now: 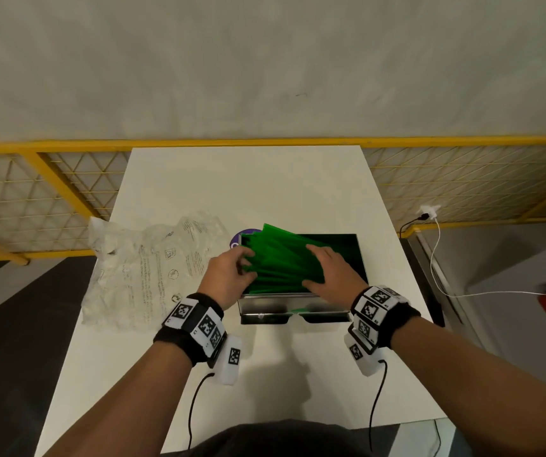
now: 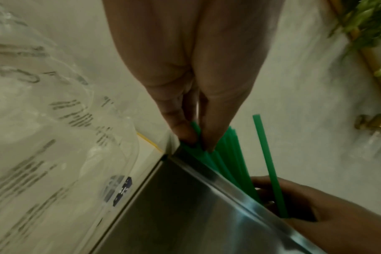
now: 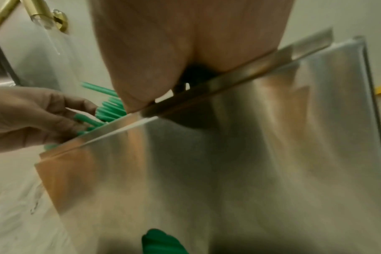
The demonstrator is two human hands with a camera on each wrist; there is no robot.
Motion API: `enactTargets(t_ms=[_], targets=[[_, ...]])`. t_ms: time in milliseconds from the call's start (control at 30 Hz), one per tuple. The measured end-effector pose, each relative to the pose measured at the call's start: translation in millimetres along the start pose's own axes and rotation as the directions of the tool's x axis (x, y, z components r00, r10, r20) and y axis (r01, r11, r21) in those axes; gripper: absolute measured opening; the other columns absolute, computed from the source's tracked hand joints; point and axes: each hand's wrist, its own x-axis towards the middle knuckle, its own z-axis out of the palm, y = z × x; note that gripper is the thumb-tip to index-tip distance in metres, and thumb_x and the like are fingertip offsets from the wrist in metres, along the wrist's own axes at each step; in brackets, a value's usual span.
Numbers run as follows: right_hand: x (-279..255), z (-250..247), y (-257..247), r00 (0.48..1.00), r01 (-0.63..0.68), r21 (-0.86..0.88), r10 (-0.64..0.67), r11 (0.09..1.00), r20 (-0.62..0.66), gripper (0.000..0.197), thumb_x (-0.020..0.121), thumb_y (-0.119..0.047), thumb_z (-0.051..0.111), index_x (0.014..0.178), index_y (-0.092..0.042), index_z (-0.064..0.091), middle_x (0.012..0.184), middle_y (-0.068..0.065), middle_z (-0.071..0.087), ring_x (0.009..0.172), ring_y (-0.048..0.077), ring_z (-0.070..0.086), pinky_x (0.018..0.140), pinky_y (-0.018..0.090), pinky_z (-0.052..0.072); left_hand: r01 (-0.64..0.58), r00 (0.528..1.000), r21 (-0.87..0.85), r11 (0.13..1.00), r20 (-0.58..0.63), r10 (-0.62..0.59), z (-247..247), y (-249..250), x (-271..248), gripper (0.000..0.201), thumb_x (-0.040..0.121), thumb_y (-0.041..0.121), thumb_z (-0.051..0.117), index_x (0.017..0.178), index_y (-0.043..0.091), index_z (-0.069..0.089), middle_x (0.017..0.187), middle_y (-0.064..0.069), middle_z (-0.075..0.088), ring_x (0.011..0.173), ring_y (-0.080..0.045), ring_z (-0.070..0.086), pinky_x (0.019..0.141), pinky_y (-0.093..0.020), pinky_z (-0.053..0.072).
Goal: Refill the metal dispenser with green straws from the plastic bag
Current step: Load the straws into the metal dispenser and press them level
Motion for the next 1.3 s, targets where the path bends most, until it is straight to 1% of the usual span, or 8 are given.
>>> enactTargets(t_ms=[200, 367, 533, 600, 900, 1067, 1200, 1300], targets=[[5, 5, -1, 0.999, -0.019, 0.016, 0.02, 1.0, -0.047, 0.074, 0.086, -0.036, 0.064, 0.147, -0.022, 0.025, 0.14, 0.006, 0.034, 0.131, 0.026, 0.032, 0.108, 0.043, 0.036, -0.008, 1.0, 0.181, 0.983, 0.002, 0.008, 0, 3, 6, 0.031, 0.082, 0.012, 0.068, 0.112, 0.011, 0.06, 0.104, -0.01, 0.066, 0.095, -0.024, 0.062, 0.082, -0.027, 0.048], [8, 4, 3, 0.999, 0.021, -0.023, -0.022, 1.0, -0.041, 0.086, 0.082, -0.04, 0.066, 0.149, -0.027, 0.014, 0.155, 0.003, 0.012, 0.142, 0.028, 0.014, 0.114, 0.049, 0.025, -0.035, 0.999, 0.199, 0.979, 0.008, 0.034, 4, 5, 4, 0.028, 0.087, 0.023, 0.064, 0.109, 0.007, 0.067, 0.099, -0.015, 0.07, 0.093, -0.028, 0.063, 0.083, -0.031, 0.049], [21, -2, 2, 0.999, -0.016, -0.092, 0.019, 0.996, 0.035, 0.098, 0.076, -0.046, 0.07, 0.15, -0.022, 0.01, 0.148, 0.006, 0.026, 0.135, 0.03, 0.027, 0.109, 0.05, 0.03, -0.024, 1.0, 0.076, 0.997, 0.018, 0.022, -3, 4, 4, 0.021, 0.09, 0.023, 0.06, 0.102, 0.008, 0.07, 0.089, -0.011, 0.071, 0.08, -0.024, 0.065, 0.081, -0.034, 0.053], [23, -2, 0, 0.998, -0.025, -0.118, 0.031, 0.993, 0.049, 0.096, 0.077, -0.047, 0.069, 0.149, -0.021, 0.012, 0.142, 0.008, 0.03, 0.131, 0.029, 0.029, 0.106, 0.048, 0.033, 0.006, 0.999, 0.05, 0.999, -0.037, -0.004, -6, 3, 5, 0.019, 0.089, 0.021, 0.061, 0.1, 0.008, 0.07, 0.088, -0.005, 0.069, 0.081, -0.018, 0.062, 0.078, -0.025, 0.049], [24, 3, 0, 0.999, -0.052, -0.027, 0.052, 0.998, 0.015, 0.086, 0.074, -0.043, 0.074, 0.143, -0.022, 0.027, 0.147, 0.005, 0.022, 0.133, 0.028, 0.029, 0.11, 0.046, 0.031, 0.007, 0.983, -0.039, 0.999, -0.186, -0.014, -46, 12, 8, 0.006, 0.085, 0.018, 0.067, 0.09, 0.022, 0.068, 0.071, 0.003, 0.066, 0.072, -0.013, 0.062, 0.07, -0.022, 0.046], [24, 1, -1, 0.997, -0.073, -0.049, 0.073, 0.996, 0.005, 0.087, 0.074, -0.045, 0.073, 0.143, -0.019, 0.026, 0.144, 0.005, 0.029, 0.13, 0.027, 0.035, 0.108, 0.046, 0.032, -0.224, 0.866, 0.088, 0.971, -0.439, 0.24, -99, 58, -1, 0.015, 0.09, 0.018, 0.06, 0.102, 0.013, 0.067, 0.08, 0.001, 0.066, 0.069, -0.014, 0.063, 0.067, -0.025, 0.05], [24, 0, -2, 0.996, -0.083, -0.075, 0.085, 0.994, 0.027, 0.088, 0.075, -0.047, 0.072, 0.144, -0.02, 0.024, 0.145, 0.005, 0.028, 0.131, 0.028, 0.033, 0.107, 0.048, 0.033, -0.385, 0.754, -0.065, 0.92, -0.598, 0.273, -137, 94, -13, 0.012, 0.091, 0.021, 0.059, 0.101, 0.019, 0.065, 0.071, 0.018, 0.063, 0.062, 0.001, 0.064, 0.058, -0.013, 0.052], [23, -1, 0, 0.996, -0.083, -0.056, 0.085, 0.995, 0.041, 0.092, 0.074, -0.047, 0.073, 0.145, -0.022, 0.022, 0.148, 0.005, 0.024, 0.134, 0.029, 0.027, 0.109, 0.049, 0.032, -0.453, 0.708, -0.108, 0.885, -0.646, 0.284, -141, 106, -17, 0.007, 0.09, 0.025, 0.06, 0.094, 0.029, 0.064, 0.067, 0.019, 0.065, 0.06, 0.0, 0.065, 0.059, -0.015, 0.051]])
